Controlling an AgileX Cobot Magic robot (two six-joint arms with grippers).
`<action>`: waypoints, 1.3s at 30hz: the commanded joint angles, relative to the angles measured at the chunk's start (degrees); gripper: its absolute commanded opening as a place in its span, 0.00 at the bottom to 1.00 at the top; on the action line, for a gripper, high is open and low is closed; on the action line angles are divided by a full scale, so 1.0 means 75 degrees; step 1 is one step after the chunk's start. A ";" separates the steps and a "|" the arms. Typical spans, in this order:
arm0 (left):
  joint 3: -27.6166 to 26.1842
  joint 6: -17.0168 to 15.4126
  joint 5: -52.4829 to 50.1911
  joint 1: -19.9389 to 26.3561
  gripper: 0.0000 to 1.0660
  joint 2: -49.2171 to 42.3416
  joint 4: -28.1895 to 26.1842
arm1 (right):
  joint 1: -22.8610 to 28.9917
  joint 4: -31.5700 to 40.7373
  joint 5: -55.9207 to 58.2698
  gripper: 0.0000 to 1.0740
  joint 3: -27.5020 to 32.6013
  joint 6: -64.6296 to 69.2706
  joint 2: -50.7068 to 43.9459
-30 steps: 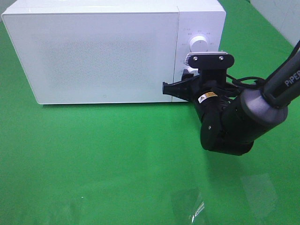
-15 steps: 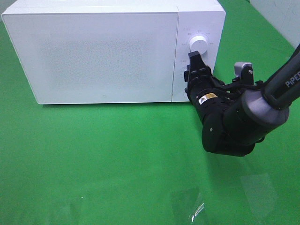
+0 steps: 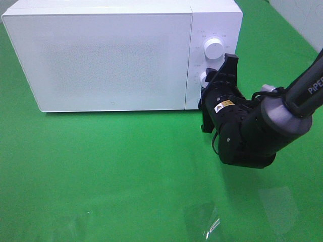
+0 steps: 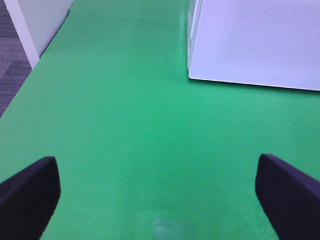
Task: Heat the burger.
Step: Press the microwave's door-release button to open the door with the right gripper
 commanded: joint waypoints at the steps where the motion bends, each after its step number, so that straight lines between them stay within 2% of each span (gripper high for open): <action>1: 0.0031 -0.0038 -0.0092 0.0015 0.92 -0.0122 -0.0031 | -0.0031 -0.0833 -0.1169 0.00 -0.0214 0.0031 -0.0023; 10: 0.0031 -0.0038 -0.0092 0.0015 0.92 -0.0122 -0.0031 | -0.0031 -0.0833 -0.1222 0.00 -0.0214 -0.0122 -0.0023; 17: 0.0031 -0.0038 -0.0092 0.0015 0.92 -0.0122 -0.0031 | -0.0031 -0.0611 -0.1306 0.05 -0.0214 -0.0313 -0.0023; 22: 0.0031 -0.0038 -0.0092 0.0015 0.92 -0.0122 -0.0031 | -0.0031 -0.0298 -0.1299 0.16 -0.0199 -0.0504 -0.0023; 23: 0.0031 -0.0038 -0.0092 0.0015 0.92 -0.0122 -0.0031 | -0.0031 -0.0076 -0.1299 0.23 -0.0160 -0.0588 -0.0023; 24: 0.0031 -0.0038 -0.0092 0.0015 0.92 -0.0122 -0.0031 | -0.0031 -0.0076 -0.1299 0.23 -0.0160 -0.0588 -0.0023; 25: 0.0031 -0.0038 -0.0092 0.0015 0.92 -0.0122 -0.0031 | -0.0031 0.0138 -0.1299 0.31 -0.0069 -0.0688 -0.0023; 26: 0.0031 -0.0038 -0.0092 0.0015 0.92 -0.0122 -0.0031 | -0.0031 0.0138 -0.1299 0.31 -0.0069 -0.0688 -0.0023; 27: 0.0031 -0.0038 -0.0092 0.0015 0.92 -0.0122 -0.0031 | -0.0031 0.0397 -0.1306 0.38 0.0046 -0.0764 -0.0023; 30: 0.0031 -0.0038 -0.0092 0.0015 0.92 -0.0122 -0.0031 | -0.0031 0.0550 -0.1306 0.44 0.0168 -0.0787 -0.0023; 32: 0.0031 -0.0038 -0.0092 0.0015 0.92 -0.0122 -0.0031 | -0.0031 0.0542 -0.1299 0.54 0.0382 -0.0932 -0.0069; 39: 0.0031 -0.0038 -0.0092 0.0015 0.92 -0.0122 -0.0031 | 0.0000 0.0267 -0.1276 0.66 0.0657 -0.1375 -0.0336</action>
